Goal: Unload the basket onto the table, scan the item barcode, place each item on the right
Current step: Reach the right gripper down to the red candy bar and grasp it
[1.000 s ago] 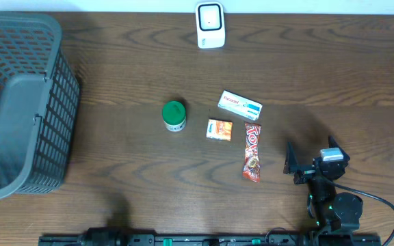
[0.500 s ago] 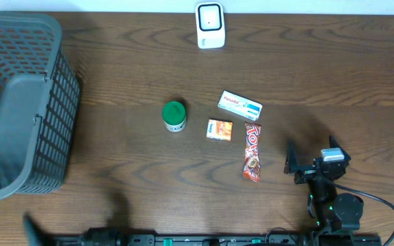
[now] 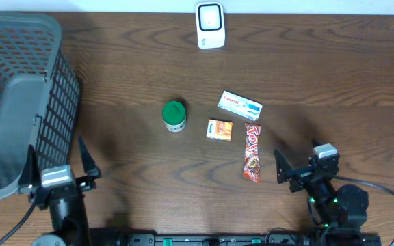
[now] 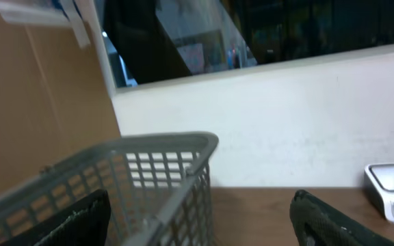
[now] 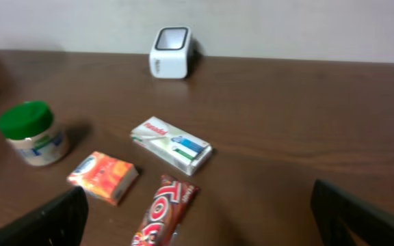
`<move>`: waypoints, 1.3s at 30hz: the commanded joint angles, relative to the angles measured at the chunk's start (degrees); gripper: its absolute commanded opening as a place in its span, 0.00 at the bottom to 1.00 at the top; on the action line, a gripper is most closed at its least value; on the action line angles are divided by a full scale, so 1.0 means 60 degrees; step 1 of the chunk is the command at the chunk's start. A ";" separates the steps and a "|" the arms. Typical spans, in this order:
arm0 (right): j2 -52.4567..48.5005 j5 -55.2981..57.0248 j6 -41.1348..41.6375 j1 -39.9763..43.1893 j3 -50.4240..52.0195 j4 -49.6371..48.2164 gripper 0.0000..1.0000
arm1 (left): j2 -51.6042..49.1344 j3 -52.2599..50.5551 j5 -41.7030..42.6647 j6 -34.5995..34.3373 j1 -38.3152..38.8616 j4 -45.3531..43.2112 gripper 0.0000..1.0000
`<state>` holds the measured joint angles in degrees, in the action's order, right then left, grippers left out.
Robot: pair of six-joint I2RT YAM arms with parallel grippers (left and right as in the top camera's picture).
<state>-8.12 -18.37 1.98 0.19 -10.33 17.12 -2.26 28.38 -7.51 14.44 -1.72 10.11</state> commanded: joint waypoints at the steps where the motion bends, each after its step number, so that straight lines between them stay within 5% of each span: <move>1: -0.1322 -0.0168 0.0193 -0.0102 -0.1690 0.1209 0.99 | 0.0000 -0.0535 -0.0055 -0.0586 0.0029 -0.0415 0.84; 15: -0.7271 -0.0448 -0.0204 -0.0911 -0.7817 0.7909 0.99 | 0.0000 -0.2932 0.0561 -0.0965 0.0029 -0.2463 0.84; 26: -0.7963 0.1727 0.0120 -0.4958 -0.8448 0.7613 0.99 | 0.0000 -0.4350 0.0583 -0.1035 0.0029 -0.3319 0.84; 34: -0.8320 0.1676 -0.0430 -0.5668 -0.8440 0.6739 0.99 | 0.0000 -0.4535 0.0681 -0.1031 0.0029 -0.2969 0.84; 39: -0.9129 0.4364 0.0619 -0.6579 -0.8437 0.6765 0.99 | 0.0000 -0.4561 0.0681 -0.1031 0.0029 -0.2397 0.85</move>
<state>-59.90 -4.95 2.46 -35.57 -59.94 57.56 -2.33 1.30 -4.19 8.78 -1.72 -5.19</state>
